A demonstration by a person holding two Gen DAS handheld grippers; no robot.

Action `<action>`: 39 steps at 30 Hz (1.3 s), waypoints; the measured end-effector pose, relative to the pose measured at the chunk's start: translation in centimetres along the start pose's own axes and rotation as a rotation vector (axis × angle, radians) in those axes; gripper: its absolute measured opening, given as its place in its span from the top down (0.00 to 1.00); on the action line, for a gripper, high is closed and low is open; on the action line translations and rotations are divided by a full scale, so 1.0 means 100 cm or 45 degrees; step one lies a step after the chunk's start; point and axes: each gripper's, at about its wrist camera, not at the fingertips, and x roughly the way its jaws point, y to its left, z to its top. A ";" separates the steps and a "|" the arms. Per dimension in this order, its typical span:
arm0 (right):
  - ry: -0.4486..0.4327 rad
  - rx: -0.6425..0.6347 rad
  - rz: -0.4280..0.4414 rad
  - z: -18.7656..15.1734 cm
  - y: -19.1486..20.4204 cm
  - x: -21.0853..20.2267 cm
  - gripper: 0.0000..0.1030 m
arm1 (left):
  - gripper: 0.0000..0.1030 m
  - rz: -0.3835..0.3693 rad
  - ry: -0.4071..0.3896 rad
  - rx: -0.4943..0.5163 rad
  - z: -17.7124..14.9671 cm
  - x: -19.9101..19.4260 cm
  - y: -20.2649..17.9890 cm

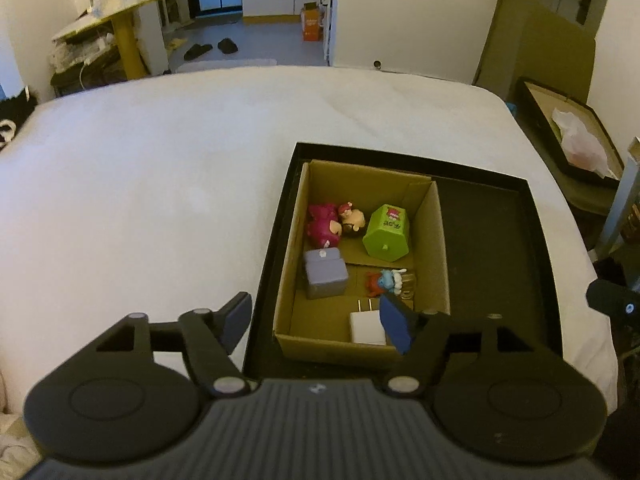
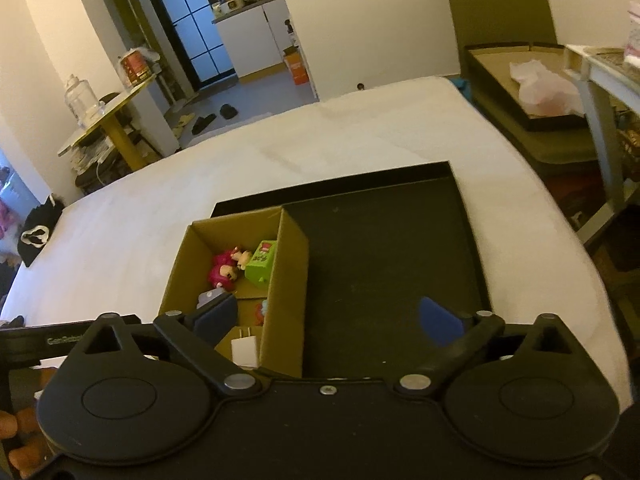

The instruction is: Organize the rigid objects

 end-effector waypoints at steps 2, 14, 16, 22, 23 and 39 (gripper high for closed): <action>-0.007 0.000 0.003 0.002 -0.003 -0.008 0.00 | 0.28 -0.004 -0.007 0.013 0.001 -0.008 -0.003; 0.034 -0.039 0.003 0.002 -0.003 -0.050 0.00 | 0.20 -0.043 -0.033 0.047 0.002 -0.054 -0.014; 0.026 -0.058 -0.010 0.001 -0.002 -0.057 0.00 | 0.20 -0.045 -0.037 0.054 0.001 -0.060 -0.015; -0.002 -0.077 -0.050 0.000 -0.003 -0.076 0.00 | 0.19 -0.061 -0.074 0.076 -0.002 -0.083 -0.015; -0.005 -0.081 -0.057 0.000 -0.004 -0.079 0.00 | 0.18 -0.059 -0.077 0.076 -0.002 -0.086 -0.015; -0.056 -0.103 -0.113 0.002 -0.002 -0.121 0.00 | 0.14 -0.081 -0.140 0.137 -0.003 -0.122 -0.006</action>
